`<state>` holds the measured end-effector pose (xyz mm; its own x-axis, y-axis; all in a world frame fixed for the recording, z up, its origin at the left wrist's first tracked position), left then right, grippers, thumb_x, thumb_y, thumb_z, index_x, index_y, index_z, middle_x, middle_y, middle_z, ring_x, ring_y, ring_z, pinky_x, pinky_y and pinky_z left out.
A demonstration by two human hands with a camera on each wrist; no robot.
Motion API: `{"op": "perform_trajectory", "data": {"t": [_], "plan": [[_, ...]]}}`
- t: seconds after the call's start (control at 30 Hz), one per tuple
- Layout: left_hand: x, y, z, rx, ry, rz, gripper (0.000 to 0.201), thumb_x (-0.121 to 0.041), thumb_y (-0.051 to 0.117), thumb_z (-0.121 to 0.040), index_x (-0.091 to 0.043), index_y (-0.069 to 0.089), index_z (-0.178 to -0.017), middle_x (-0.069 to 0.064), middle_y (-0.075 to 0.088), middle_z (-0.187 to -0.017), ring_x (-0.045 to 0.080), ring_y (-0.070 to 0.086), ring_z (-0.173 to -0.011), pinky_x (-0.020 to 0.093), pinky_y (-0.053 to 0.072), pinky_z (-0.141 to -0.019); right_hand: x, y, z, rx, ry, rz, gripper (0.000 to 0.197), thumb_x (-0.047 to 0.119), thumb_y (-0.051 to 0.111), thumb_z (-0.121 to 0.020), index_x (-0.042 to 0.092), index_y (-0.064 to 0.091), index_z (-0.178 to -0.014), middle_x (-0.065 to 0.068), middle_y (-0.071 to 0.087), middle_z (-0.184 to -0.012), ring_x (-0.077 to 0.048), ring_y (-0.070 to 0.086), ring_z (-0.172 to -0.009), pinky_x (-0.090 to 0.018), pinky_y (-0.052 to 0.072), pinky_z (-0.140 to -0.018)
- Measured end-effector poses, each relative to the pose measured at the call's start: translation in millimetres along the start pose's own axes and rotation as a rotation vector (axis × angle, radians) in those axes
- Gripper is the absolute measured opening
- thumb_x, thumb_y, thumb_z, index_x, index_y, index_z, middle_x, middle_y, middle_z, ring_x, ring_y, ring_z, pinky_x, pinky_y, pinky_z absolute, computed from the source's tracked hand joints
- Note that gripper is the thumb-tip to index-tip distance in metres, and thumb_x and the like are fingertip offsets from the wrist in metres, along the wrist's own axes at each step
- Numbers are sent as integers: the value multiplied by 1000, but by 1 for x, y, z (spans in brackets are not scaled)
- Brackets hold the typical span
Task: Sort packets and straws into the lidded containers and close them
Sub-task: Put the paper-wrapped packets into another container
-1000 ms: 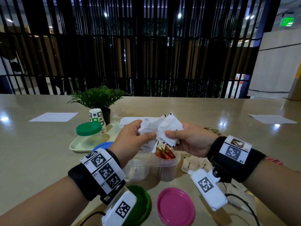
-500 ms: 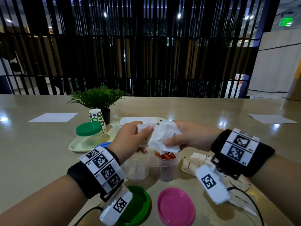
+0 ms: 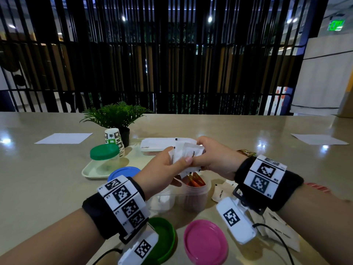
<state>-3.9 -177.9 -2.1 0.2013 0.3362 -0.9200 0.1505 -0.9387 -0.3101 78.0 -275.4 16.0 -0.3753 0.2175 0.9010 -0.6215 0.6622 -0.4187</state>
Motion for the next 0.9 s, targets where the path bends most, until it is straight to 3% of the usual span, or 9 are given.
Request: {"op": "perform_trajectory", "data": {"t": [0.07,0.1,0.23,0.37,0.5,0.63,0.73,0.8,0.9], "plan": [[3,0,-1,-28,-11,87,23,-27,47,-100,-18,58,-118,9,73,-98,15,66,-70,22,52,-59,-1,-2,1,-65,1,-74,43,6,78,-75,7,53,-110,-14,66,-89,-20,64,-74,-25,51,-58],[3,-2,-1,-54,-14,125,25,-24,45,-101,-12,57,-120,11,73,-97,16,66,-69,22,52,-58,-2,-2,1,-78,7,-125,48,7,79,-74,4,53,-114,-14,68,-91,-18,66,-74,-21,50,-58],[3,-7,-4,-121,5,187,28,-21,43,-102,-2,55,-118,7,71,-86,14,65,-65,22,53,-57,1,10,9,20,-10,-218,25,12,66,-87,6,63,-111,-19,68,-111,-25,66,-97,-35,51,-90],[4,-4,-4,-103,6,192,25,-23,41,-103,-11,57,-118,6,70,-87,15,64,-66,24,52,-57,1,22,13,122,43,-346,32,3,54,-93,13,54,-124,-16,64,-113,-23,63,-94,-33,53,-75],[5,5,-2,-22,-15,81,21,-29,41,-102,-31,62,-103,-10,69,-78,7,64,-67,23,49,-58,3,29,14,207,75,-237,56,-15,41,-85,15,39,-132,-30,52,-123,-37,57,-99,-47,49,-90],[3,1,-3,-71,54,2,20,-26,41,-102,-25,62,-101,-11,67,-73,7,62,-66,20,49,-57,-1,32,12,195,85,-336,68,-10,50,-78,15,34,-139,-31,52,-121,-37,54,-94,-45,47,-85],[2,-9,-4,-156,113,7,25,-27,45,-100,-16,63,-113,-1,70,-97,6,66,-86,18,51,-73,0,32,12,218,64,-433,47,-11,47,-89,2,43,-134,-25,55,-116,-28,56,-97,-35,50,-85],[4,-12,-7,-185,138,-42,34,-45,49,-97,-21,64,-115,0,69,-107,4,65,-99,22,51,-86,3,32,14,250,68,-467,35,-9,39,-94,2,50,-125,-19,56,-112,-25,56,-98,-30,51,-85],[12,-16,-12,-260,168,-97,64,-77,46,-77,-32,63,-119,1,61,-121,20,58,-116,47,47,-99,7,34,17,309,78,-551,34,-10,34,-95,5,53,-119,-17,61,-104,-25,63,-90,-29,56,-79]]}}
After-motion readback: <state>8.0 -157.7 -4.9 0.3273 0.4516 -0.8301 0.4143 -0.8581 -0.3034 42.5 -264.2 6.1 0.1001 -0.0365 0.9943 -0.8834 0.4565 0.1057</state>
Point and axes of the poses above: each hand's wrist, its own z-axis away from the middle knuckle, its own y-axis out of the palm, x = y × z, the point moved 6 cm from there along -z, towards the middle knuckle
